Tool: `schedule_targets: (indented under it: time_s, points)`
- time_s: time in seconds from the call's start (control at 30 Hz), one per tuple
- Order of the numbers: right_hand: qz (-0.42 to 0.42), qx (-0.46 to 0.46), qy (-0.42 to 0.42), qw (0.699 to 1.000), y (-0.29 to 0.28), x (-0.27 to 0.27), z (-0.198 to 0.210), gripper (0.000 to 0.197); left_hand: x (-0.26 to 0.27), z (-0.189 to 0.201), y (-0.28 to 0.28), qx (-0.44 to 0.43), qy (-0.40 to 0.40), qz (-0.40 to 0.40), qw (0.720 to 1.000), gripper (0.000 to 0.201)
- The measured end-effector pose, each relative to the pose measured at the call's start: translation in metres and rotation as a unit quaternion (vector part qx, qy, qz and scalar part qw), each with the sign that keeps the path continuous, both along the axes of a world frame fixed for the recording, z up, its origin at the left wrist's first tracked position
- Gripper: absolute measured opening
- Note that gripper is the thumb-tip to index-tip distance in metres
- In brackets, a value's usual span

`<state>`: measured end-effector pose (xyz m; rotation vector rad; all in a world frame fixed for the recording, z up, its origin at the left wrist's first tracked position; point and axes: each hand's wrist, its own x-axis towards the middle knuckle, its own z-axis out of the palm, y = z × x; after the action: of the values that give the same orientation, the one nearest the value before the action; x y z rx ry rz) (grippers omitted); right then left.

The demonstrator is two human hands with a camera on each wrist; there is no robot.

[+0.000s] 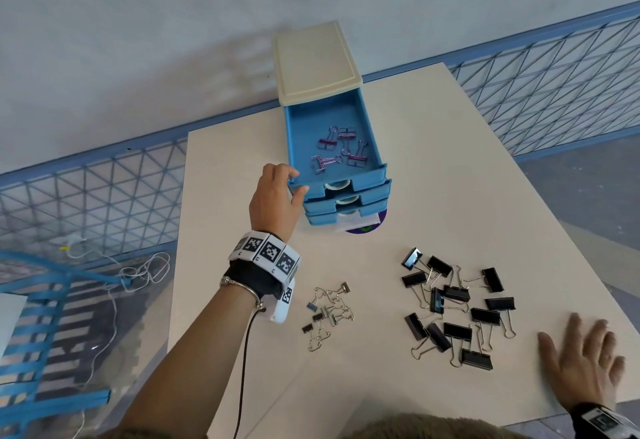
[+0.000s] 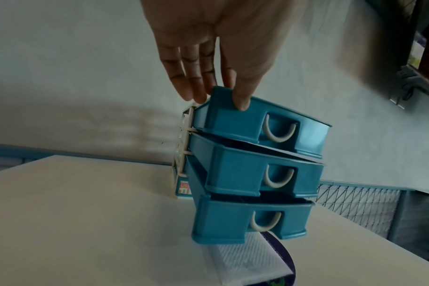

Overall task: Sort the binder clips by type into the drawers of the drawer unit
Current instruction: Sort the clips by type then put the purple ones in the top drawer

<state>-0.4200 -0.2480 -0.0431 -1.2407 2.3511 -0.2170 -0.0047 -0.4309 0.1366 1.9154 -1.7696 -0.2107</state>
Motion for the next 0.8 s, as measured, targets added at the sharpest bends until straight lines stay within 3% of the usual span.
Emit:
schedule_targets:
  time_s: [0.17,0.37,0.57,0.7,0.8]
  points:
    - [-0.004,0.002,-0.005,1.0,-0.001,0.002,0.003,0.097,0.0,0.013,-0.026,0.015,-0.025,0.003,1.0,0.03]
    - [-0.002,0.013,0.001,1.0,-0.002,-0.001,0.005,0.119,0.0,0.029,-0.069,0.06,-0.106,-0.005,0.992,0.047]
    - [-0.004,0.01,0.016,1.0,-0.003,0.002,0.008,0.106,0.007,0.043,-0.102,0.087,-0.2,-0.03,0.976,0.075]
    - [-0.007,0.011,0.023,1.0,-0.005,0.001,0.011,0.1,0.008,0.044,-0.123,0.098,-0.22,-0.042,0.97,0.072]
    - [-0.003,0.02,0.03,0.999,-0.004,0.0,0.011,0.1,0.008,0.041,-0.141,0.102,-0.227,-0.04,0.968,0.055]
